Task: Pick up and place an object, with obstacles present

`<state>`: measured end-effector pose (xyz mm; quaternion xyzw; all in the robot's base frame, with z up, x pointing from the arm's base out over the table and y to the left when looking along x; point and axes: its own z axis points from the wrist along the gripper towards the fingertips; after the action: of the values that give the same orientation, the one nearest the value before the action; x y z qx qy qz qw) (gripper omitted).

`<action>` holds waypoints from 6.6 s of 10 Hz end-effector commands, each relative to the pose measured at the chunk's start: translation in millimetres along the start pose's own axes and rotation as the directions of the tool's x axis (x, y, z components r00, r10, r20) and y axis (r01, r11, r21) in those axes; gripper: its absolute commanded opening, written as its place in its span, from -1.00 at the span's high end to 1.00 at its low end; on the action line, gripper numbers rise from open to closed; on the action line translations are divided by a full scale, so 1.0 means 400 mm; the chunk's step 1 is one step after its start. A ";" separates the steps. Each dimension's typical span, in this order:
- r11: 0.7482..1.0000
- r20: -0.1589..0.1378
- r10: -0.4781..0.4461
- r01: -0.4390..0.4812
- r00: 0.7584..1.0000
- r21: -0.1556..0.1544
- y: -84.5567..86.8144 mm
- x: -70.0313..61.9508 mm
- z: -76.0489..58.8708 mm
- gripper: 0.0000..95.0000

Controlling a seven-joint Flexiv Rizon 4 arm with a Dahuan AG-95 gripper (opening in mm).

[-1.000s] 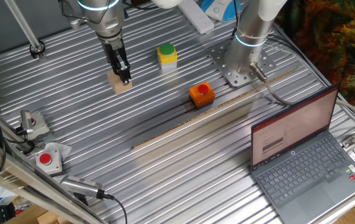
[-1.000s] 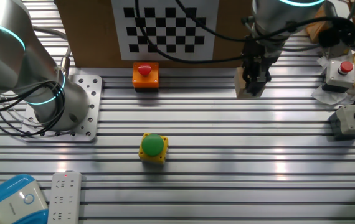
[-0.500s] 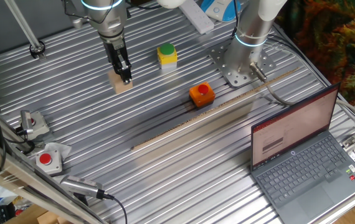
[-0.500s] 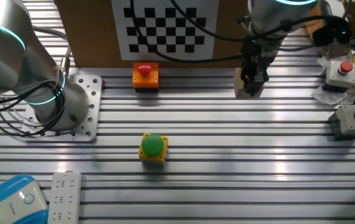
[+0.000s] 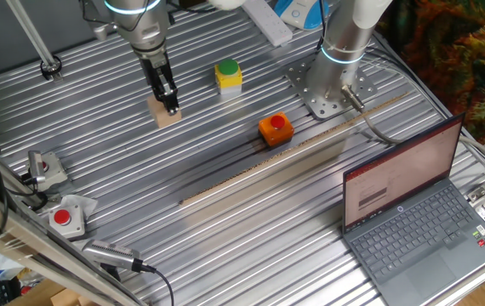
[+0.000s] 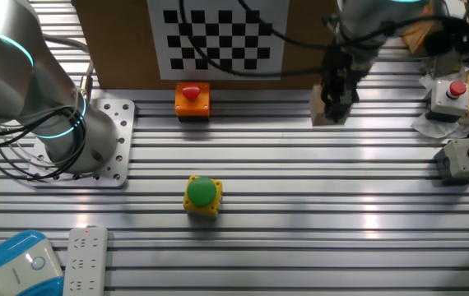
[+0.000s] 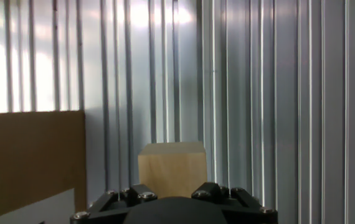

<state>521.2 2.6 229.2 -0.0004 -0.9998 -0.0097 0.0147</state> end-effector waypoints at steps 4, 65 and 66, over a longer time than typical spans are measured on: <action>1.000 -0.033 0.008 -0.007 0.999 0.012 0.047 0.024 -0.081 1.00; 0.994 0.075 -0.106 0.105 0.992 0.015 0.506 0.020 -0.298 1.00; 0.994 0.080 -0.107 0.106 0.991 0.016 0.506 0.020 -0.298 1.00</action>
<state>515.8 201.8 352.2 0.0527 -0.9982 -0.0051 -0.0287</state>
